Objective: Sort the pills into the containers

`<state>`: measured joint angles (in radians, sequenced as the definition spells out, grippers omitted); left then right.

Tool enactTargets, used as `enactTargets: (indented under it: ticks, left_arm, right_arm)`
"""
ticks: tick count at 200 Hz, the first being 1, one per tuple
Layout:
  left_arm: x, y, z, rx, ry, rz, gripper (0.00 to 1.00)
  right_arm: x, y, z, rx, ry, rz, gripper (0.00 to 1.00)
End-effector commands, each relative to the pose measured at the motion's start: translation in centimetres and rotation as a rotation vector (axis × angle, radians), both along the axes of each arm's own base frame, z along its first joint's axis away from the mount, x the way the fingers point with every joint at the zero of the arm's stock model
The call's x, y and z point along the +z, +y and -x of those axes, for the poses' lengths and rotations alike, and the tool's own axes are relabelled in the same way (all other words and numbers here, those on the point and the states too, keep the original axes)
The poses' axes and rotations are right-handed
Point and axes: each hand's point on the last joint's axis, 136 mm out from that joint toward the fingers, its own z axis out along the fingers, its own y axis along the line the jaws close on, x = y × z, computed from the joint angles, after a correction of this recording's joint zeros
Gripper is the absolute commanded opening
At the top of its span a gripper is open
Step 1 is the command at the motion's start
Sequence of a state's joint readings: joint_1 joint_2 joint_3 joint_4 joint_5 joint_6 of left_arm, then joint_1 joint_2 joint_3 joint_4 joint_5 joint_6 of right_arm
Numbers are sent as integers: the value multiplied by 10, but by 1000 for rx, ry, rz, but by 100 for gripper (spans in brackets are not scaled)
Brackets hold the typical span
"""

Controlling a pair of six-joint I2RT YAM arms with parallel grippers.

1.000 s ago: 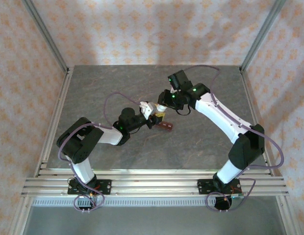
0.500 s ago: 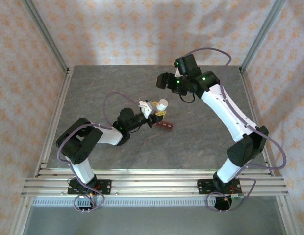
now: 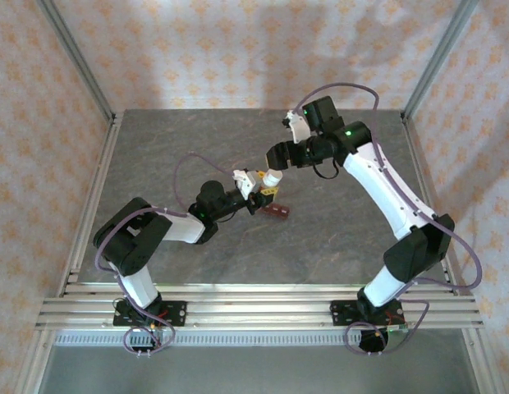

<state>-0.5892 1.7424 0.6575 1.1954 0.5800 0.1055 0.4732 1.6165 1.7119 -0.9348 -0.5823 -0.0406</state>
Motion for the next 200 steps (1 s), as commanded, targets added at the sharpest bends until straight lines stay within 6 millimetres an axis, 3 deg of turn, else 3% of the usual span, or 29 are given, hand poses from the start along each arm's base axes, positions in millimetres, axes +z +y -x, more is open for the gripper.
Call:
enactTargets:
  ticks: [1,40,90,113,170,200]
  left_arm:
    - [36,-4,7,-32,-105,54,0]
    - [35,-4,7,-31,-102,55,0]
    - [35,-4,7,-31,-97,57,0]
    - [36,-4,6,-33,-97,62,0]
    - [39,-4,4,-21,-101,67,0]
    - [40,-4,3,-18,-102,67,0]
  right_arm:
    - [-19,3,8,62,47,28,71]
    - [-30,6,4,65,76,33,66]
    - [-45,7,4,54,119,43,47]
    - [-53,7,6,30,153,39,44]
    - [-79,-1,-1,-284,245,20,40]
    - [-75,1,-6,-360,246,-16,42]
